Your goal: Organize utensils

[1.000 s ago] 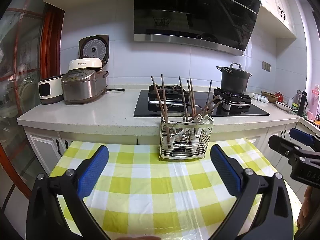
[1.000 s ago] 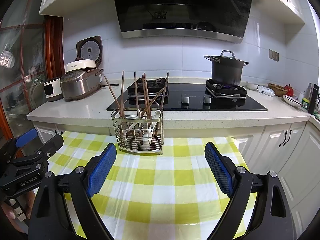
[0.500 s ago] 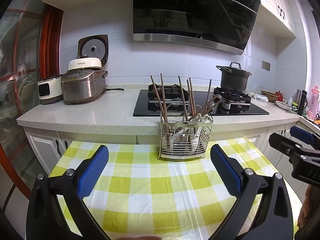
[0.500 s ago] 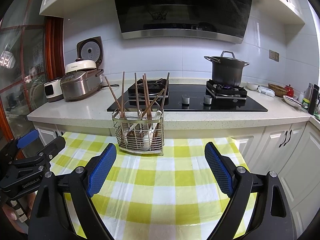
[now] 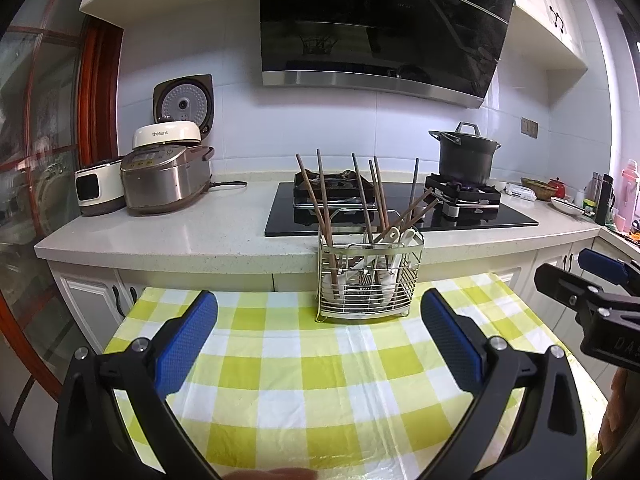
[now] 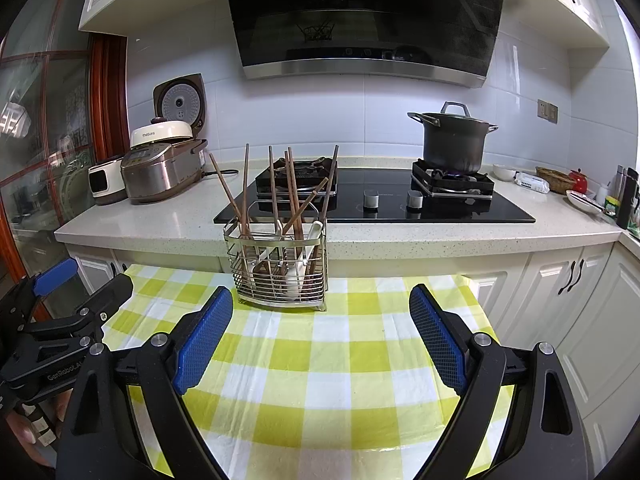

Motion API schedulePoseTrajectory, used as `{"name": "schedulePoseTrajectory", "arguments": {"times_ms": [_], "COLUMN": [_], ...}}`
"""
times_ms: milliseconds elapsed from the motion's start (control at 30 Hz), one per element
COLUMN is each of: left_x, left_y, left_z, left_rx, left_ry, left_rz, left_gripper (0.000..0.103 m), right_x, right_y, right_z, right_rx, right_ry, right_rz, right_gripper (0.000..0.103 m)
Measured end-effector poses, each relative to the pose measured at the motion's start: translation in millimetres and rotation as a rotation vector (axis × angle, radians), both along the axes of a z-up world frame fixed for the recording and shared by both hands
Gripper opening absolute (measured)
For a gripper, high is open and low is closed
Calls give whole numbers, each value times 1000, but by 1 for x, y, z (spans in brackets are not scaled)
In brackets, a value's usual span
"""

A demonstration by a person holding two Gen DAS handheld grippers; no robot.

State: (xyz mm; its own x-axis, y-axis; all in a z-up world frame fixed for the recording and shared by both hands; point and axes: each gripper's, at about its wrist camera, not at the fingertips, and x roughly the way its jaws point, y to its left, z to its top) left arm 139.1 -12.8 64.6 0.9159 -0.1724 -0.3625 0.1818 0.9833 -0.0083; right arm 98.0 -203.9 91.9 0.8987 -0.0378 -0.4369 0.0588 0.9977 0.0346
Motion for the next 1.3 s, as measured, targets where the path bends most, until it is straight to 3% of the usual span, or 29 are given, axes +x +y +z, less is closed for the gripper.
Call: {"name": "schedulePoseTrajectory", "arguments": {"times_ms": [1100, 1300], "left_x": [0, 8], "left_y": [0, -5], "left_z": [2, -3], "left_rx": [5, 6], "left_ry": [-13, 42], "left_rz": [14, -50], "left_gripper": [98, 98], "right_x": [0, 1], "right_y": [-3, -2], "right_z": [3, 0], "right_rx": [-2, -1], "right_ry": [-10, -2], "right_rz": [5, 9], "right_gripper": [84, 84]}}
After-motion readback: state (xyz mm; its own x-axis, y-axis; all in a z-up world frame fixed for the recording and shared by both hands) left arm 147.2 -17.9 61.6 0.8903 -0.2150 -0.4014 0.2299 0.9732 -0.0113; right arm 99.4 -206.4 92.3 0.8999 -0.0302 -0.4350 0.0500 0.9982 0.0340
